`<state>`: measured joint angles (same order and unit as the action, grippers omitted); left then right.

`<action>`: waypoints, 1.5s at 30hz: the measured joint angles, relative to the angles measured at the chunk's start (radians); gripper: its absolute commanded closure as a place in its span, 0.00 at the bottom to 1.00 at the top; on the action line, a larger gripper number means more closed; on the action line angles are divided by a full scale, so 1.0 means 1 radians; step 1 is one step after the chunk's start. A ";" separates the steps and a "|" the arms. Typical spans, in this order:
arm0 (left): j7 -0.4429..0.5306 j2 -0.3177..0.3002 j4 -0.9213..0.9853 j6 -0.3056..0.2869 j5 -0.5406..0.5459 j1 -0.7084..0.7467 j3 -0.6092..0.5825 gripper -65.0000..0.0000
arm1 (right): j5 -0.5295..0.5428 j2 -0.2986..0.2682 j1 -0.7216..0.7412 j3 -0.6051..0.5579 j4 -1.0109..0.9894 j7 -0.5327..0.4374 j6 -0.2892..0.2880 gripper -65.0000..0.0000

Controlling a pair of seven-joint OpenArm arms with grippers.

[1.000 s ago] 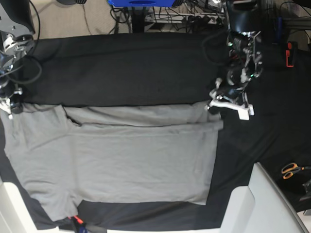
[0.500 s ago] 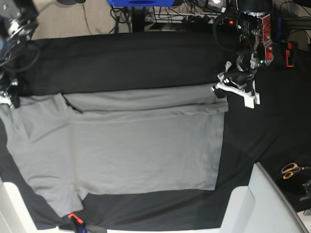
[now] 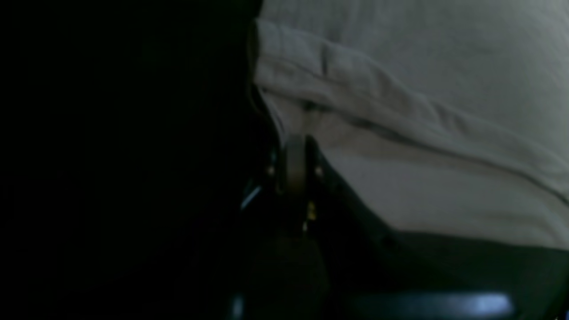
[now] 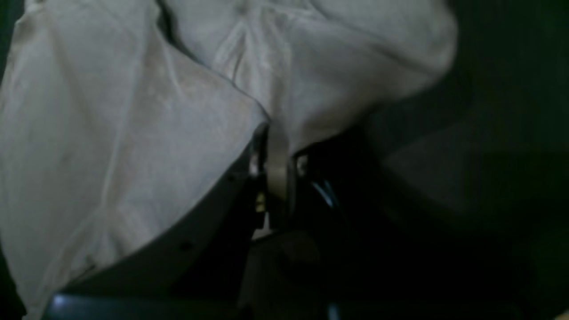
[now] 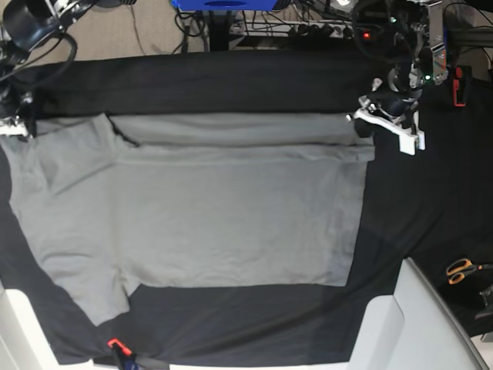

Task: Fold the T-shirt properly
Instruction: 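Pull the folded edge back toward the robot with both grippers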

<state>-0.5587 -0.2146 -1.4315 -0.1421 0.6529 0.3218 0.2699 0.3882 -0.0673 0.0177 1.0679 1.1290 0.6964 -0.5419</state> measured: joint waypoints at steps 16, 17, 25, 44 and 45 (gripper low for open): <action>-0.001 -0.039 -0.068 -0.001 0.003 0.120 0.000 1.00 | 0.008 0.056 -0.124 0.000 0.150 0.054 -0.009 0.99; 0.002 -0.044 -0.070 -0.003 0.003 0.127 0.000 1.00 | 0.008 0.056 -0.132 0.000 0.151 0.056 -0.009 0.99; 0.001 -0.063 -0.146 -0.004 0.002 0.186 0.000 1.00 | 0.008 0.056 -0.166 -0.001 0.152 0.055 -0.016 0.99; 0.005 -0.063 -0.090 -0.007 0.003 0.213 0.000 1.00 | 0.008 0.056 -0.178 -0.001 0.152 0.056 -0.016 0.99; 0.006 -0.063 -0.088 -0.007 0.003 0.212 0.000 1.00 | 0.008 0.056 -0.180 -0.001 0.152 0.057 -0.016 0.99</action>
<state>-0.5529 -0.2771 -1.5196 -0.1490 0.6559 0.5343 0.2695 0.3965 -0.0109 -0.1627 1.0668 1.2812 0.7532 -0.5583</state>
